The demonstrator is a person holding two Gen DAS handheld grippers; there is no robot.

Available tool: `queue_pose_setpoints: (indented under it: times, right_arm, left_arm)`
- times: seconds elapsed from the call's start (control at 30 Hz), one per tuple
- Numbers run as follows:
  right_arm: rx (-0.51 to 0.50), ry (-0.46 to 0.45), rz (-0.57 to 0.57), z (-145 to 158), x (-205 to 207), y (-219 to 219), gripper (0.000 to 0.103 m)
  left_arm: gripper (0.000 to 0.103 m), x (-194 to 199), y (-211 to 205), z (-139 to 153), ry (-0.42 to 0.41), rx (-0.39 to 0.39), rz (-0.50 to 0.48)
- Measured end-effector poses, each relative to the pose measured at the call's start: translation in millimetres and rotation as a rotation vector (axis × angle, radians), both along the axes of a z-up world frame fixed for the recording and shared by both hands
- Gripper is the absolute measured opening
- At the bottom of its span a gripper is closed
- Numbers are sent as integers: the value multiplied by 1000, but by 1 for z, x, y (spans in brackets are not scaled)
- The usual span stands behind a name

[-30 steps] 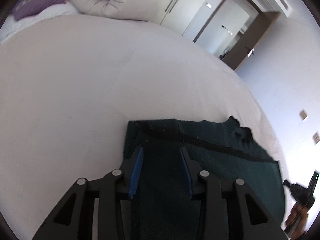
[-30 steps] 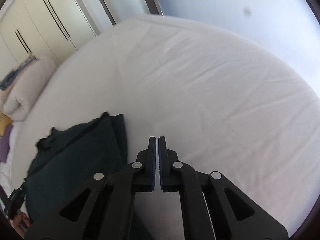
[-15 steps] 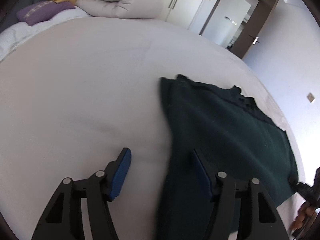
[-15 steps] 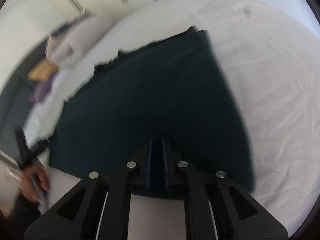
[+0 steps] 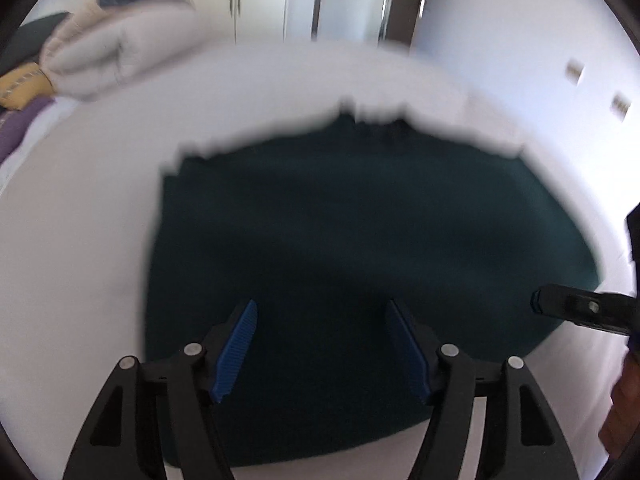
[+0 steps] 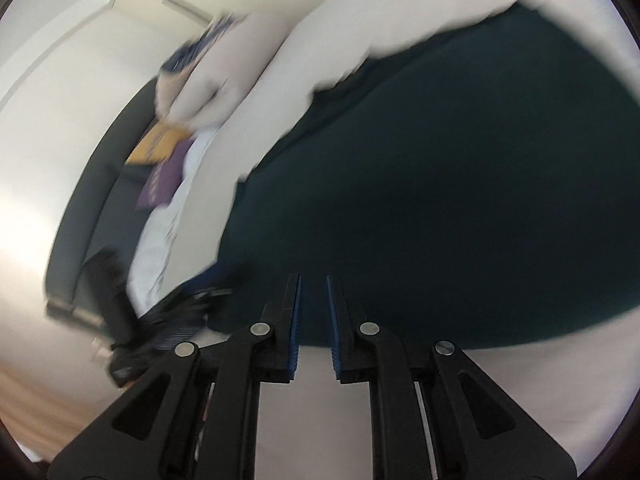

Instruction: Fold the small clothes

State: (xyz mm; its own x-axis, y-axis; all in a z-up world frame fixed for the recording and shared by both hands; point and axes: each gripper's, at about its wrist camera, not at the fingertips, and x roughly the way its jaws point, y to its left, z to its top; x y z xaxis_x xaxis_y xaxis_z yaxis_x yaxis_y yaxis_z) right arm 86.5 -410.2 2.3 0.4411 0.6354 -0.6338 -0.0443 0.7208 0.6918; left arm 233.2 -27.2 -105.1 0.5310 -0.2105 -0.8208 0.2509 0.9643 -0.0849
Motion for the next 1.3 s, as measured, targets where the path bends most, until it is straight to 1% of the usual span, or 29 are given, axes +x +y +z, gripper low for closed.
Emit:
queue_pose_setpoints:
  times: [0.03,0.1,0.17,0.23,0.27,0.37,0.4,0.43,0.53,0.57,0.6,0.63,0.67,0.7,0.73,0.8,0.83,0.97,1.0,1.07,1.17,1.2,1.23,1.27,1.3]
  right_arm:
    - [3,32,21,-14,5,14,12]
    - [-7,94,11,-37,10,18,11]
    - [62,86,-11,-43,11,-1,11]
    - [55,54,-90,-41,7,-32,11]
    - [51,46,-132,-40,3,-49,11]
    - [60,39,-344,-33,-17,-127,11]
    - [44,37,-389,-29,-19,-142,11]
    - [16,34,-465,-24,-29,-162,11]
    - [-9,17,-648,-7,-56,-204,12]
    - [-19,6,-682,-1,-63,-209,17]
    - [-41,-14,-714,8,-68,-210,27]
    - [-42,-31,-715,13,-70,-207,34]
    - [-33,-52,-704,18,-68,-201,55]
    - [-23,-67,-694,21,-69,-191,70]
    - [-4,-95,-674,26,-62,-176,72]
    - [20,-138,-577,37,-40,-147,74]
    - [24,-144,-529,40,-29,-135,74]
    - [66,-150,-316,38,32,-57,74]
    - [77,-147,-290,36,42,-44,74]
    - [112,-119,-239,24,70,-10,74]
    - [153,-66,-192,2,103,13,74]
    - [160,-44,-177,0,112,19,74]
    - [152,-14,-166,-13,123,27,74]
    - [133,5,-167,-26,134,33,71]
    - [118,18,-172,-40,146,40,63]
  left_arm:
    - [72,3,1,-5,3,7,1]
    - [72,3,3,-5,-12,14,-4]
    - [73,2,5,-4,-17,24,-14]
    - [73,0,7,-5,-21,16,-20]
    - [73,2,9,-5,-22,11,-21]
    - [73,8,9,-4,-28,18,-19]
    - [73,7,8,-3,-30,19,-19]
    - [73,-11,5,-4,-33,20,-17]
    - [73,-11,6,-5,-37,18,-19]
    - [73,-10,5,-5,-38,18,-19]
    - [73,-10,6,-5,-40,19,-19]
    - [74,-12,6,-5,-42,20,-19]
    - [74,-11,5,-5,-42,20,-19]
    - [74,-11,6,-4,-42,17,-18]
    - [74,-12,8,-3,-41,13,-16]
    - [74,-11,9,-3,-38,2,-15]
    - [74,-11,10,-2,-36,-2,-14]
    - [75,-10,11,-3,-38,1,-15]
    - [75,-10,10,-4,-40,3,-14]
    - [77,-9,11,-6,-42,1,-15]
    - [78,-9,12,-8,-46,-10,-16]
    - [78,-9,13,-8,-48,-11,-16]
    - [78,-9,13,-8,-50,-12,-17]
    - [78,-10,13,-8,-52,-14,-17]
    - [78,-10,14,-8,-53,-15,-17]
